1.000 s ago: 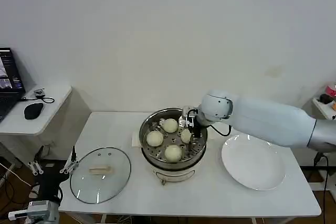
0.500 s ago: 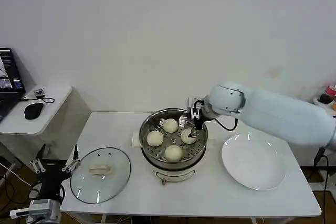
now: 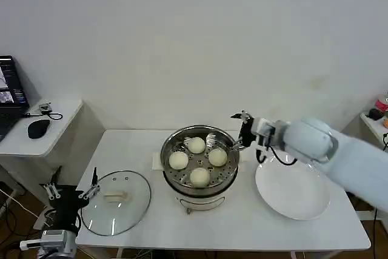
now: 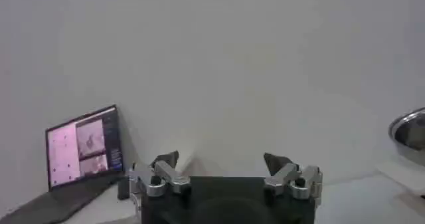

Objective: Take steamed baozi put them in steamer then cover it.

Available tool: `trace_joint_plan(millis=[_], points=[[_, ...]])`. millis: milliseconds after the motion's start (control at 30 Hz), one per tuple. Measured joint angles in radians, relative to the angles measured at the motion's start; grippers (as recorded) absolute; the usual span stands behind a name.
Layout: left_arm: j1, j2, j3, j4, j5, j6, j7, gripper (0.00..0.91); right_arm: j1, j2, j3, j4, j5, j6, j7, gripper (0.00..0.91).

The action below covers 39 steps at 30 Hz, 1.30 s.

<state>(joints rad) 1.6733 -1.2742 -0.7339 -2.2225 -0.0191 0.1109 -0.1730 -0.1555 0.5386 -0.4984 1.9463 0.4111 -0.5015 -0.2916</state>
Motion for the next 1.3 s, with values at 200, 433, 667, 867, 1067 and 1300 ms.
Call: trace_joint_plan(millis=[200, 433, 667, 867, 1067, 1300], points=[[-0.010, 0.006, 0.006, 0.022, 0.033, -0.020, 0.016, 0.907, -0.400, 0.106, 0.401, 0.067, -0.083, 0.119, 0.057, 0.907], [-0.015, 0.020, -0.007, 0.076, 0.174, -0.053, 0.039, 0.907, -0.822, 0.353, 0.864, 0.087, -0.127, 0.246, 0.042, 0.907], [-0.001, 0.043, -0.013, 0.157, 0.446, -0.098, 0.050, 0.907, -1.143, 0.544, 1.220, 0.116, -0.099, 0.356, 0.020, 0.907], [-0.012, 0.067, 0.004, 0.239, 0.710, -0.145, 0.034, 0.907, -1.310, 0.650, 1.380, 0.128, -0.073, 0.442, 0.020, 0.907], [-0.043, 0.089, 0.034, 0.333, 0.950, -0.169, 0.027, 0.907, -1.381, 0.719, 1.462, 0.136, -0.067, 0.499, 0.024, 0.907], [-0.064, 0.108, 0.061, 0.411, 1.115, -0.178, 0.045, 0.907, -1.420, 0.765, 1.520, 0.152, -0.057, 0.537, 0.031, 0.907]])
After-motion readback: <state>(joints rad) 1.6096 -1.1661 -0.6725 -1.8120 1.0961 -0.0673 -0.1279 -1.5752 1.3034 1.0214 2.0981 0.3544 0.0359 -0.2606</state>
